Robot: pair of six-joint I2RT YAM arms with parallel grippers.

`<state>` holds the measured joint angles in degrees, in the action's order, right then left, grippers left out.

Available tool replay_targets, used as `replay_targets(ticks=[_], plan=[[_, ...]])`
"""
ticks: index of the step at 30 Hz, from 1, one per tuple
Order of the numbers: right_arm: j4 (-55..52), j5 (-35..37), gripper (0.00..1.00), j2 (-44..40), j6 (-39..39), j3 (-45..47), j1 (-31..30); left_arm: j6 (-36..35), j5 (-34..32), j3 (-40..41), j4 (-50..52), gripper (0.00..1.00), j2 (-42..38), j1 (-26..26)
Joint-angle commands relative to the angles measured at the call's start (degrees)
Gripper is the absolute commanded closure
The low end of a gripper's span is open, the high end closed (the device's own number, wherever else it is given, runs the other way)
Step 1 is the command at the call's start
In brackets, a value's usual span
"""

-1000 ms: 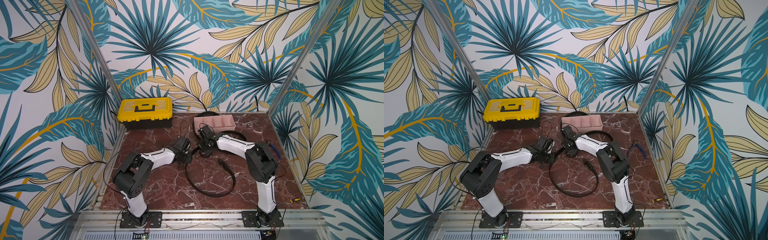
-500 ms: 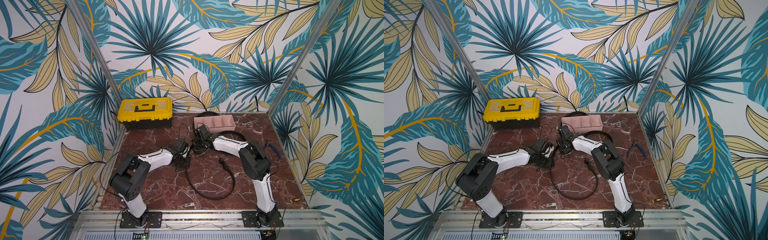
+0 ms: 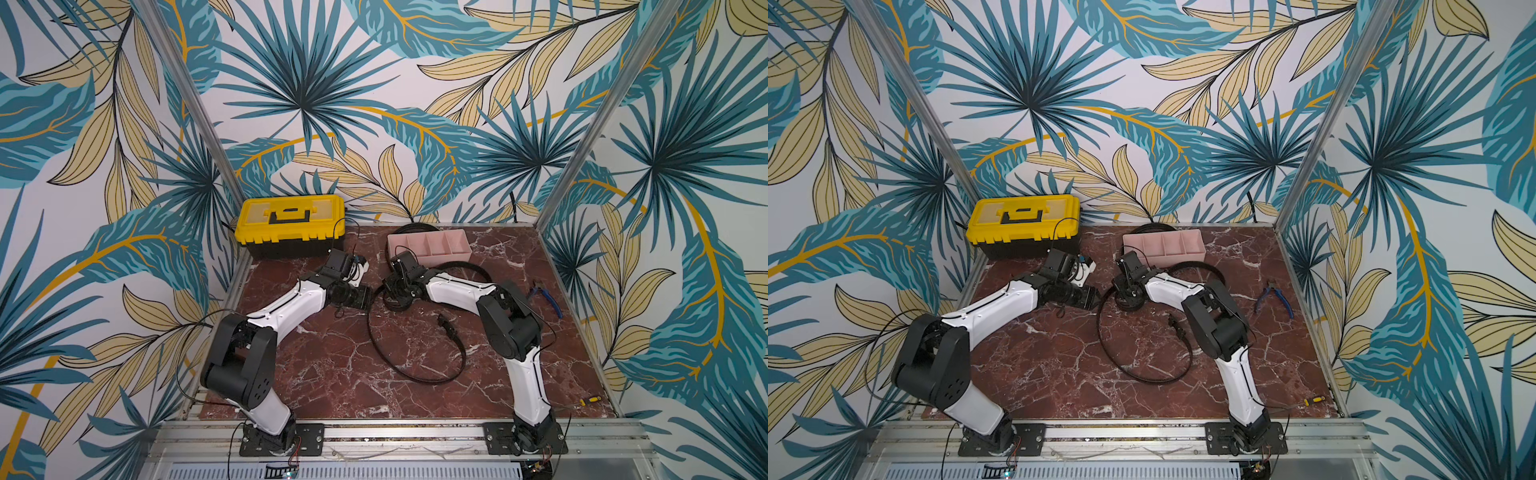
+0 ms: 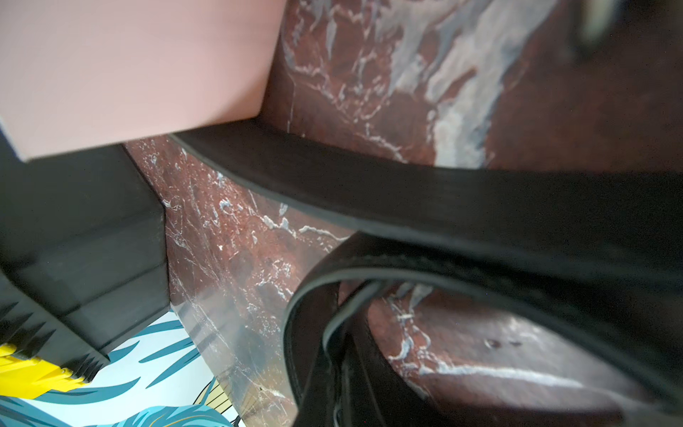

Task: Place the belts into the storage roll
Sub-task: Roll the belt at the center of the board.

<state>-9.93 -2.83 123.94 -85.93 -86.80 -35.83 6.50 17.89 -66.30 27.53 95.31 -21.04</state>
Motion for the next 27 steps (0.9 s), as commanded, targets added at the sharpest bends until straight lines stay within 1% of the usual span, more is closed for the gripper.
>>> replay_targets(ticks=[1, 5, 7, 11, 13, 15, 19, 21, 23, 25, 27], plan=[[-8.41, -1.75, 1.00, 6.23, 0.69, 2.69, -0.20, -8.85, 6.80, -5.27, -1.62, 0.38, 6.71, 0.50], [-8.82, -1.92, 1.00, 6.37, 1.20, 2.33, 0.04, -13.99, 14.52, -10.52, -1.77, 0.42, 13.99, 0.77], [-9.05, -2.00, 1.00, 6.24, 1.20, 2.25, 0.24, -15.21, 14.37, -11.17, -2.57, 0.43, 15.67, 0.81], [-8.99, -2.15, 1.00, 6.21, 1.13, 2.22, 0.68, -15.09, 15.74, -10.69, -5.00, 0.42, 17.38, 1.19], [-8.63, -2.68, 1.00, 6.44, 0.78, 2.08, 0.77, -14.80, 15.31, -10.63, -5.55, 0.41, 18.50, 1.21], [-8.40, -3.04, 1.00, 6.68, 0.54, 1.83, 0.86, -13.80, 13.64, -10.95, -5.64, 0.42, 19.98, 1.01], [-8.40, -3.46, 1.00, 7.20, 0.49, 1.27, 0.86, -11.61, 6.96, -10.75, -6.96, 0.46, 21.65, 0.20], [-8.39, -3.55, 1.00, 7.26, 0.49, 1.11, 0.85, -11.11, 4.94, -11.08, -6.97, 0.47, 21.24, -0.29], [-8.69, -3.54, 1.00, 7.32, 0.51, 0.84, 0.92, -11.39, 6.60, -10.90, -6.96, 0.46, 18.77, -0.86], [-9.17, -3.54, 1.00, 7.59, 0.83, 0.31, 1.06, -11.75, 8.57, -9.82, -6.91, 0.46, 14.67, -1.10], [-9.50, -3.67, 1.00, 7.78, 0.94, -0.09, 1.12, -11.89, 7.31, -8.33, -6.81, 0.44, 10.95, -1.12]])
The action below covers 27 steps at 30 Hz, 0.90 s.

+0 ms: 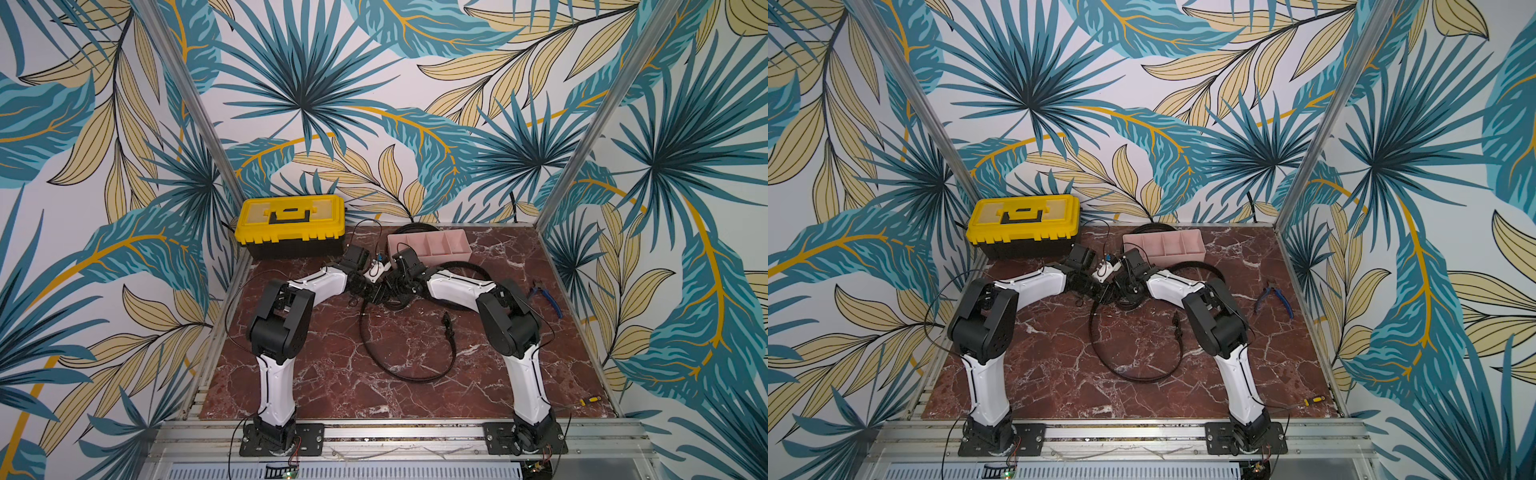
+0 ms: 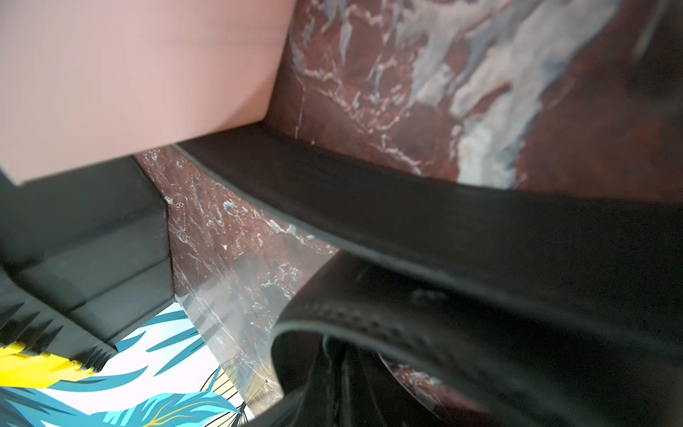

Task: Place the belts into the storage roll
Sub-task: Roll the belt at the center of the board.

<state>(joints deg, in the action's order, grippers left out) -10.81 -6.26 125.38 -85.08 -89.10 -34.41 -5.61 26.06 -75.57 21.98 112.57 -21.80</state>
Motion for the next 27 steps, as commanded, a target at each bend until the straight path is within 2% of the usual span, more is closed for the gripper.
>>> replay_targets(ticks=[1, 4, 10, 14, 17, 22, 27], plan=[[-8.62, -0.24, 1.00, 6.36, 0.12, 2.01, -0.31, -0.50, -1.57, 1.88, -1.38, 0.42, -7.95, -0.27], [-8.62, -0.14, 1.00, 6.70, -0.06, 1.81, -0.28, -3.44, -2.33, 2.90, -0.78, 0.35, -9.20, -0.32], [-8.70, -0.41, 1.00, 7.18, -0.20, 1.08, -0.30, -5.69, -3.45, -1.97, 2.53, 0.33, -3.45, 0.44], [-9.20, -0.33, 1.00, 7.10, 0.06, 0.81, -0.29, -6.72, -2.79, -8.81, 7.86, 0.38, 0.79, 2.20], [-9.40, -0.24, 1.00, 6.82, 0.08, 0.90, -0.05, -4.90, -4.31, -12.60, 13.86, 0.46, 2.85, 2.94], [-9.58, 0.04, 1.00, 6.37, 0.16, 1.01, 0.31, 1.38, -5.73, -5.78, 12.50, 0.49, 1.07, 2.99], [-10.36, -0.40, 1.00, 6.72, 0.80, 0.03, 0.39, 3.36, -9.64, -7.28, 12.65, 0.51, 1.60, 3.07]])
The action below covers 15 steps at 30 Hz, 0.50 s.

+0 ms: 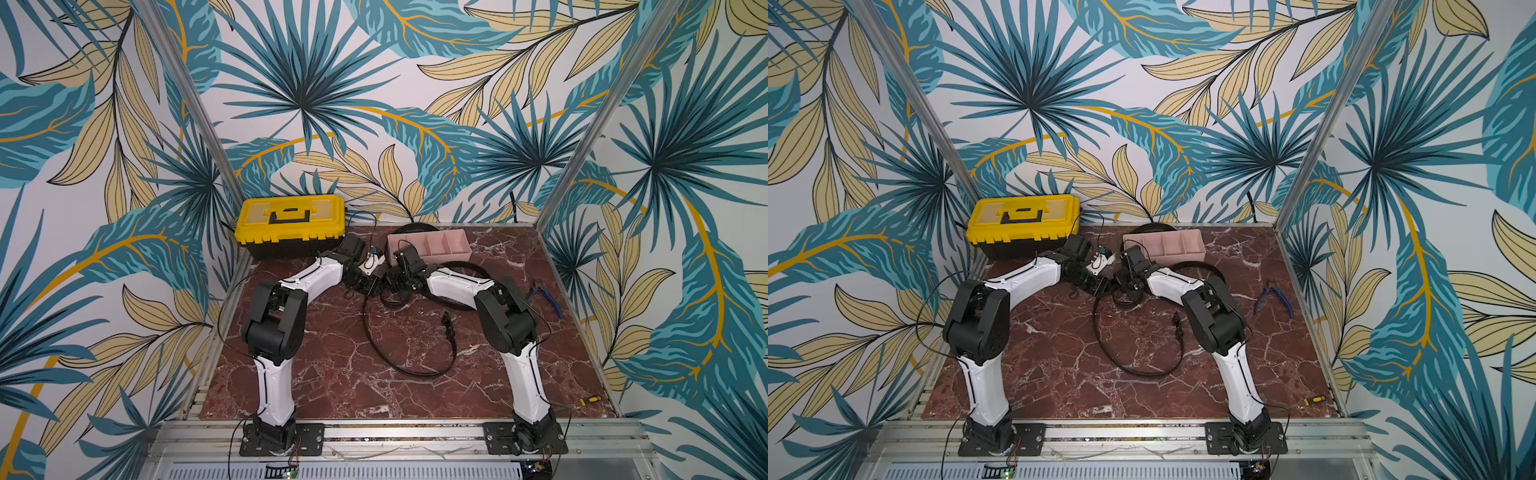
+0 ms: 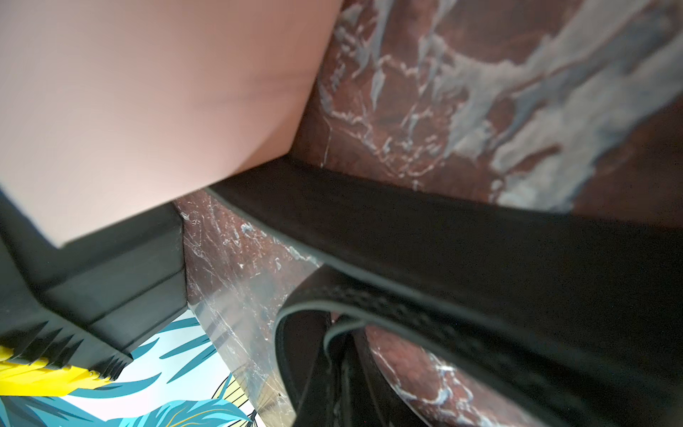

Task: Place the belts into the storage roll
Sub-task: Roll the belt at the center of the board.

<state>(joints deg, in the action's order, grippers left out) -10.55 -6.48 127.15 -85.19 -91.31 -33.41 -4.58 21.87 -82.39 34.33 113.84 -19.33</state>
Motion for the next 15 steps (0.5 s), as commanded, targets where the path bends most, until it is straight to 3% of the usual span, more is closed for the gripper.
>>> replay_targets(ticks=[1, 12, 15], plan=[[-10.93, -0.24, 1.00, 4.89, 1.18, 2.02, -0.58, 2.76, -5.46, -0.42, 0.23, 0.51, -0.32, 0.76], [-11.43, -0.50, 1.00, 4.20, 2.40, 1.24, 0.23, 6.35, -7.33, 4.27, 0.21, 0.50, -8.23, -0.66], [-9.94, -3.40, 0.91, 4.99, 4.00, -0.19, 0.39, 6.31, -6.72, 4.37, 0.84, 0.48, -10.67, -0.53]])
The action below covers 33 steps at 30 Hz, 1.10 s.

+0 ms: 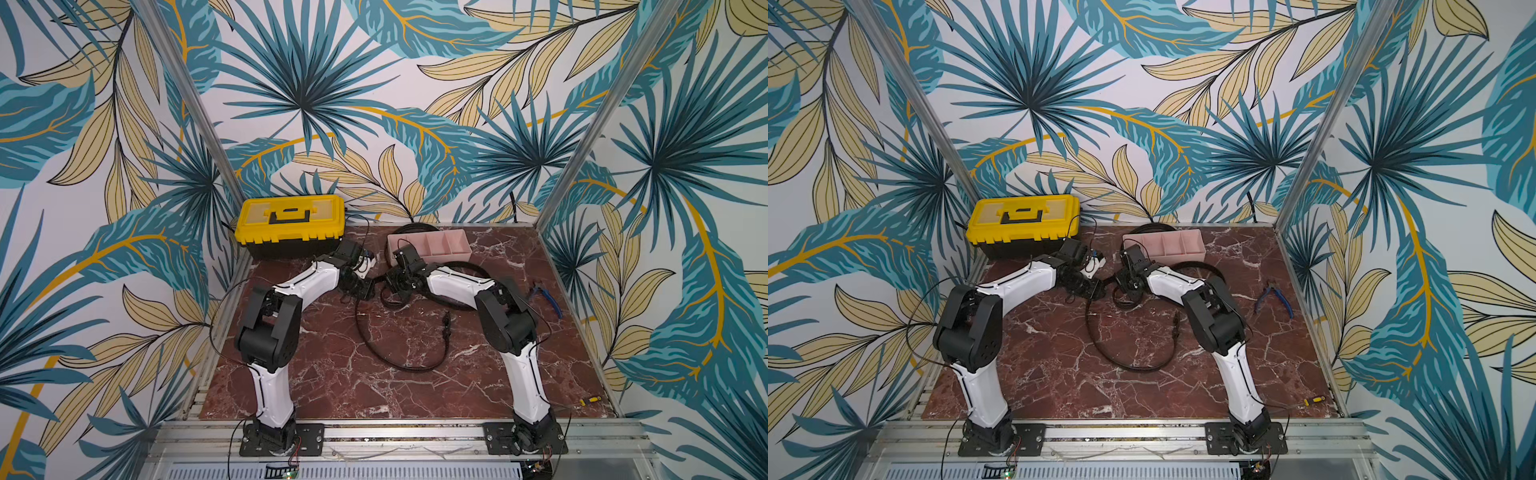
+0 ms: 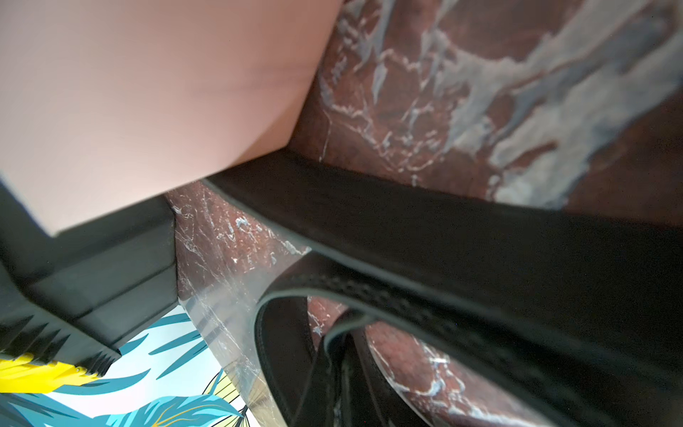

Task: Place the belts into the storage roll
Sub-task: Roll the belt at the center of the board.

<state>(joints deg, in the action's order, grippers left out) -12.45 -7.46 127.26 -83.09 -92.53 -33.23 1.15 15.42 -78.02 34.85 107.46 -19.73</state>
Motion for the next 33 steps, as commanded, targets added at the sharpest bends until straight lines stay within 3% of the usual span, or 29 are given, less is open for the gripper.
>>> replay_targets(ticks=[1, 5, 9, 18, 24, 33], plan=[[-7.99, -3.21, 0.89, 5.02, 2.45, 0.51, 0.19, 0.75, 0.24, 0.08, 0.68, 0.48, -4.81, -0.12], [-9.34, -5.29, 0.76, 5.23, 6.47, -2.41, 0.58, 2.99, 1.90, 3.01, 0.72, 0.48, -6.77, -0.55], [-11.89, -6.49, 0.75, 4.87, 8.70, -4.41, 0.82, 6.34, 1.24, 4.33, 0.74, 0.49, -6.83, -2.21], [-17.57, -6.19, 0.55, 1.07, 13.19, -6.83, 1.56, 24.62, -5.19, 4.13, 0.98, 0.49, -8.90, -7.74], [-18.94, -5.50, 0.53, -2.97, 14.62, -4.57, 2.58, 31.55, -6.32, 5.66, 1.76, 0.53, -8.40, -9.05], [-20.58, -4.03, 0.49, -10.73, 20.89, -1.87, 6.59, 43.02, -8.08, 0.18, 5.11, 0.53, -3.67, -11.50]])
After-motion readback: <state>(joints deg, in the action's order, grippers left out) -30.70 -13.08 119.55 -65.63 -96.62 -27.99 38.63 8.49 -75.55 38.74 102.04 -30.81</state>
